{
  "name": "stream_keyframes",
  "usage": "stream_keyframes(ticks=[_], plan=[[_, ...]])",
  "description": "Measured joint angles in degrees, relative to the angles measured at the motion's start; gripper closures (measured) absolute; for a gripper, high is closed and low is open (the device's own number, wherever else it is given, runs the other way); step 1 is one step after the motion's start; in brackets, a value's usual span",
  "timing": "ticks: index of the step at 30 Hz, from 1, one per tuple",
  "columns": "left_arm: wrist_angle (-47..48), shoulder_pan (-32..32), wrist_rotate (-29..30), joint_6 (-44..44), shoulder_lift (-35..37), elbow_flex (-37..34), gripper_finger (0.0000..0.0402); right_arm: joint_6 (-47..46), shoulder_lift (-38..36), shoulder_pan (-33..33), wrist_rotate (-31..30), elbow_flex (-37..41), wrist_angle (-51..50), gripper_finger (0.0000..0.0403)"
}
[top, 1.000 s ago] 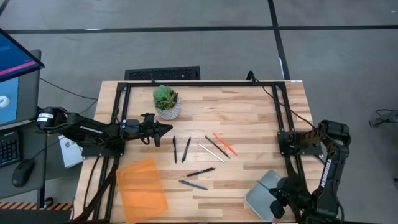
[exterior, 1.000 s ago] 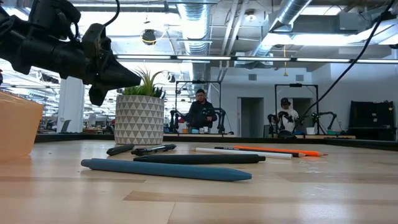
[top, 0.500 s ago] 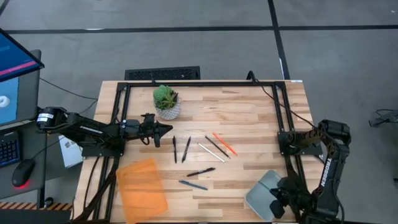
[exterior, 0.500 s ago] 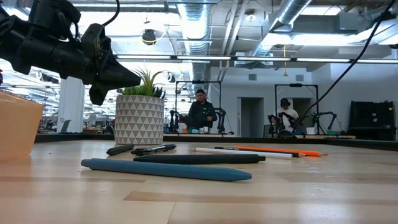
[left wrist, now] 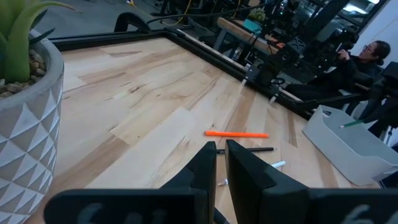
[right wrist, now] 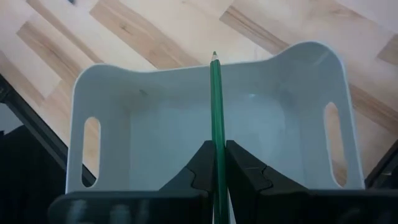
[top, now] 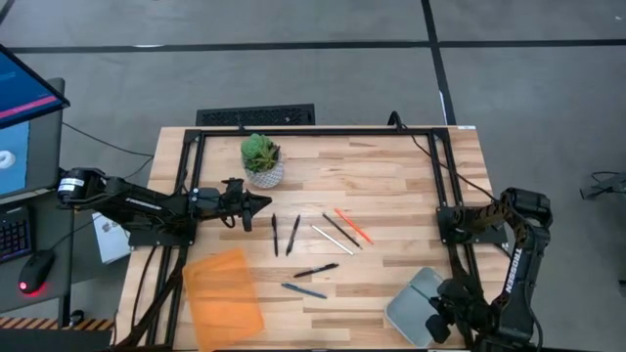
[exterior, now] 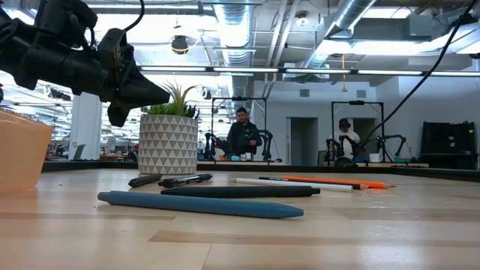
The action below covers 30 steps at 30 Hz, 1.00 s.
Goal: Sort pens & pencils
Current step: Put the green pencil into the gray bin
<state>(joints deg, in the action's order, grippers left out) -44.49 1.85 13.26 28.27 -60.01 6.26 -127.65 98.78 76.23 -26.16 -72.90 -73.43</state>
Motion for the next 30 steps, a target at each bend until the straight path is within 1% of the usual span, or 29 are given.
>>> stream_keyframes(ticks=[3, 8, 14, 23, 30], plan=[[0.0, 0.0, 0.0, 0.0, 0.0, 0.0, 0.0376, -0.4, 0.0, 0.0, 1.8, 0.0, 0.4, 0.0352], [0.0, 0.0, 0.0, 0.0, 0.0, 0.0, 0.0376, -0.4, 0.0, 0.0, 2.5, 0.0, 1.4, 0.0352], [0.0, 0.0, 0.0, 0.0, 0.0, 0.0, 0.0376, -0.5, 0.0, -0.2, 6.7, 0.0, 2.4, 0.0352], [0.0, 0.0, 0.0, 0.0, 0.0, 0.0, 0.0376, -0.4, 0.0, -0.5, 6.9, 0.1, 1.6, 0.0352], [0.0, 0.0, 0.0, 0.1, 0.0, 0.0, 0.0376, 0.2, -0.1, -2.6, 7.3, 3.1, 2.0, 0.0352]])
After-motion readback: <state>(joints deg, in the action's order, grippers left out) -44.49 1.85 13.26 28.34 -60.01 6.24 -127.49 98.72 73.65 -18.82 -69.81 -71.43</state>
